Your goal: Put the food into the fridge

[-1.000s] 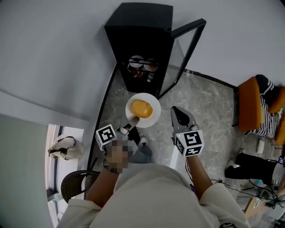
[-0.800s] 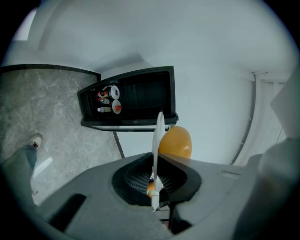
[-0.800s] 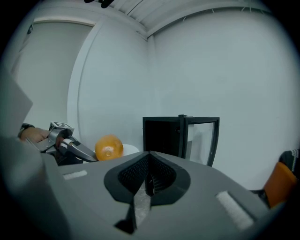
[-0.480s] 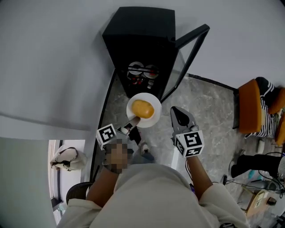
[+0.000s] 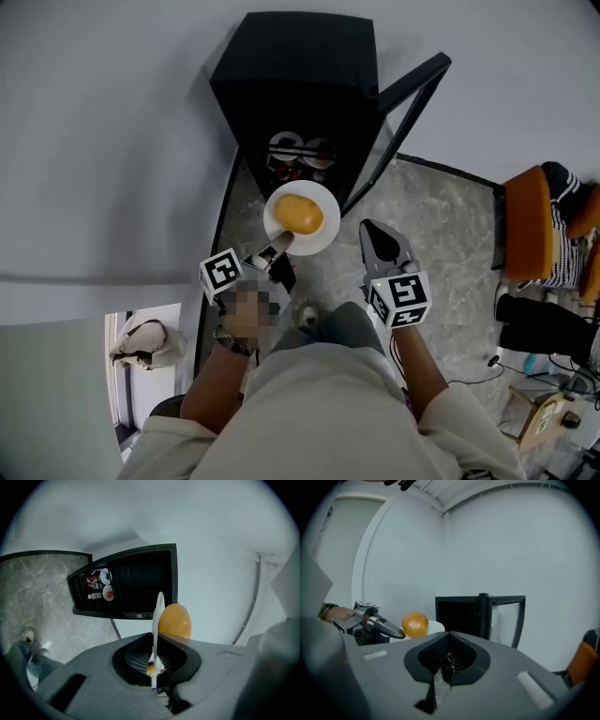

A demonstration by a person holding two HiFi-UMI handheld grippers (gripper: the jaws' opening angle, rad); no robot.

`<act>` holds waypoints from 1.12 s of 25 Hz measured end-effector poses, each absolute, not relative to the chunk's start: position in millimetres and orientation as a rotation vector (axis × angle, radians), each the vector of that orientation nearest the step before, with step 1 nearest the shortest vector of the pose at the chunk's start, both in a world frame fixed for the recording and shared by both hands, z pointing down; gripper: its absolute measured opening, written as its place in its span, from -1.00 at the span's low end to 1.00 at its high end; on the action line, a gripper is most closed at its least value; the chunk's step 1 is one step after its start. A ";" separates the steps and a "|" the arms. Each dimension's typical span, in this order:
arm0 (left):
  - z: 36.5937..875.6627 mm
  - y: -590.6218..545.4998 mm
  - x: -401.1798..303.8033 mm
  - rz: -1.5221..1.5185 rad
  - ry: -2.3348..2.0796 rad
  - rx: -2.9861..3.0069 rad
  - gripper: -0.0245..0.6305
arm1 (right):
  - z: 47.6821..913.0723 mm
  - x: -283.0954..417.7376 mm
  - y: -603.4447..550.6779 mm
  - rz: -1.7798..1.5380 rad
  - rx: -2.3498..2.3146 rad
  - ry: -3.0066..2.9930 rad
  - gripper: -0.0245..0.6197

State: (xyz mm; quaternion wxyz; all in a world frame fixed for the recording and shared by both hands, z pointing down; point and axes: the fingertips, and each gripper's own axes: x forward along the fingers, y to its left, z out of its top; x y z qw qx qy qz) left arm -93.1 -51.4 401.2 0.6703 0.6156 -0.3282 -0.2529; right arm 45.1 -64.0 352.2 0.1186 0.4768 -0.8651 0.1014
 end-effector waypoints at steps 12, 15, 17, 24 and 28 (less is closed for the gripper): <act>415.2 -109.2 -92.3 -0.592 -0.761 1.394 -0.87 | 362.3 42.1 -116.8 0.271 1.341 -2.573 -0.91; 423.3 -136.7 -89.4 -0.604 -0.770 1.386 -0.87 | 371.9 40.9 -137.6 0.288 1.319 -2.578 -0.91; 426.7 -149.5 -89.7 -0.603 -0.782 1.381 -0.87 | 373.4 39.4 -146.3 0.289 1.311 -2.587 -0.91; 439.1 -191.9 -97.2 -0.637 -0.803 1.372 -0.87 | 383.9 31.7 -170.7 0.309 1.317 -2.596 -0.90; 461.2 -206.9 -101.4 -0.618 -0.838 1.353 -0.87 | 390.7 26.7 -177.9 0.313 1.290 -2.616 -0.91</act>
